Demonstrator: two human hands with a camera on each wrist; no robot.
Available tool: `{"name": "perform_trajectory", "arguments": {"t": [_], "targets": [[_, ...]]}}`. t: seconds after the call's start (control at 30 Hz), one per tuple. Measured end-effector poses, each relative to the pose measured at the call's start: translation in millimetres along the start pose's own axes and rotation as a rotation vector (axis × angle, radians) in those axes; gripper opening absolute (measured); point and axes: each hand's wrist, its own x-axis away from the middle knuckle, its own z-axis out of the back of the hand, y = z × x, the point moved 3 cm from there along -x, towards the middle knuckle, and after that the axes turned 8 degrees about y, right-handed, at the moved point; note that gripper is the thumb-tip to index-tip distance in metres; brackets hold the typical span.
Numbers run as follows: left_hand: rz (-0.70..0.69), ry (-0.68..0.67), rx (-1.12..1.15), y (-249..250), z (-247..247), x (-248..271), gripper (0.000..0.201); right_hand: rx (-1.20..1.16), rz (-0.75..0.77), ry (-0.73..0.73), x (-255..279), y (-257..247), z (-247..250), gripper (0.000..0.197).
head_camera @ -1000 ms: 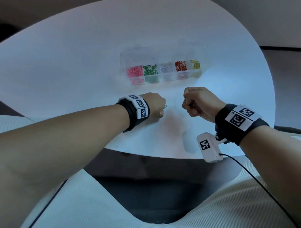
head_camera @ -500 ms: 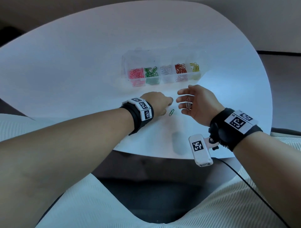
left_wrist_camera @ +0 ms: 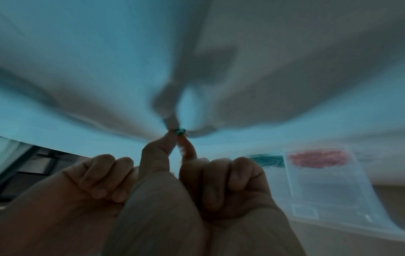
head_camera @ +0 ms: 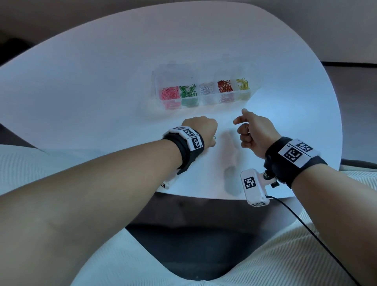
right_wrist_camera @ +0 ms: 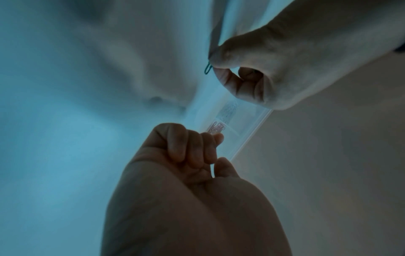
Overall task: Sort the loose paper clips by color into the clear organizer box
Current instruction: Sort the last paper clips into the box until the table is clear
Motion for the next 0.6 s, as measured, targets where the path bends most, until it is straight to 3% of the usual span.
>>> {"name": "perform_trajectory", "arguments": {"t": [0.17, 0.43, 0.5, 0.6], "targets": [[0.145, -0.027, 0.163, -5, -9, 8, 0.037, 0.056, 0.034, 0.046, 2, 0, 4, 0.031], [0.223, -0.042, 0.261, -8, -21, 29, 0.024, 0.084, 0.039, 0.095, 3, 4, 13, 0.025], [0.285, -0.017, 0.470, -11, -17, 31, 0.029, 0.065, 0.035, 0.077, 5, 1, 10, 0.023], [0.499, 0.058, 1.088, -21, -9, 33, 0.035, 0.071, 0.066, 0.052, 7, -11, 2, 0.013]]}}
